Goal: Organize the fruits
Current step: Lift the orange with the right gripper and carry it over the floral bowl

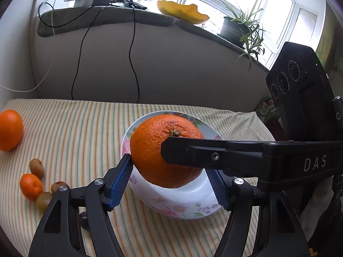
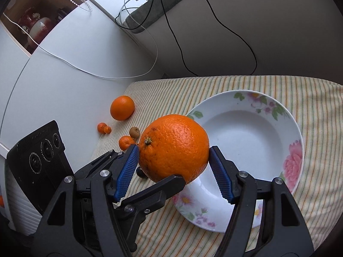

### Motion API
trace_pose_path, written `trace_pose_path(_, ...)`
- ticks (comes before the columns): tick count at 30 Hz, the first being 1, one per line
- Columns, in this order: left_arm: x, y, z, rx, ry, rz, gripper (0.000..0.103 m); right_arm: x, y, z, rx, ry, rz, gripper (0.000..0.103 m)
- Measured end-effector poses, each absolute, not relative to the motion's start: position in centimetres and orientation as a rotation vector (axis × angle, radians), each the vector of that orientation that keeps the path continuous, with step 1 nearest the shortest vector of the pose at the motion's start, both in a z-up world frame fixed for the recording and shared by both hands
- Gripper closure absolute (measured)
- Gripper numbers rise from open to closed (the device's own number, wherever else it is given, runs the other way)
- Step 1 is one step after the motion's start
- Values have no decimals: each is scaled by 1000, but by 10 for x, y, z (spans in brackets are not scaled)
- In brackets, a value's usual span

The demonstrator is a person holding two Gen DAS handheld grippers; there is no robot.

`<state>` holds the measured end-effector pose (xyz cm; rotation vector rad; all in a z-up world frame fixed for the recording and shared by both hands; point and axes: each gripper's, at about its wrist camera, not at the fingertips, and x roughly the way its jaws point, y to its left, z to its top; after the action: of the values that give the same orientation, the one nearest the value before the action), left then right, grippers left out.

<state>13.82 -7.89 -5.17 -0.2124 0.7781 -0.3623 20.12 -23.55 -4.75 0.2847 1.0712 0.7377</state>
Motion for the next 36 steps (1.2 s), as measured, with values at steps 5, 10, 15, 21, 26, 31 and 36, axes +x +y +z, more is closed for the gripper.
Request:
trace_pose_path(5, 158, -89, -57, -211, 794, -376, 34, 216, -240, -55, 287, 1070, 713, 33)
trace_pose_path(10, 176, -100, -62, -207, 808, -381, 34, 233, -248, -64, 309, 1076, 690, 33)
trace_pose_path(15, 186, -107, -68, -197, 821, -380, 34, 242, -256, -71, 325, 1084, 677, 33)
trace_pose_path(21, 192, -112, -74, -175, 834, -375, 34, 247, -259, -78, 325, 1095, 664, 33)
trace_pose_path(26, 197, -118, -76, -164, 837, -372, 34, 249, -261, -80, 317, 1101, 661, 33)
trace_pose_path(31, 197, -120, -77, -149, 839, -372, 34, 250, -261, -80, 318, 1103, 659, 33)
trace_pose_path(36, 197, -126, -80, -119, 857, -367, 34, 247, -261, -80, 304, 1097, 645, 33)
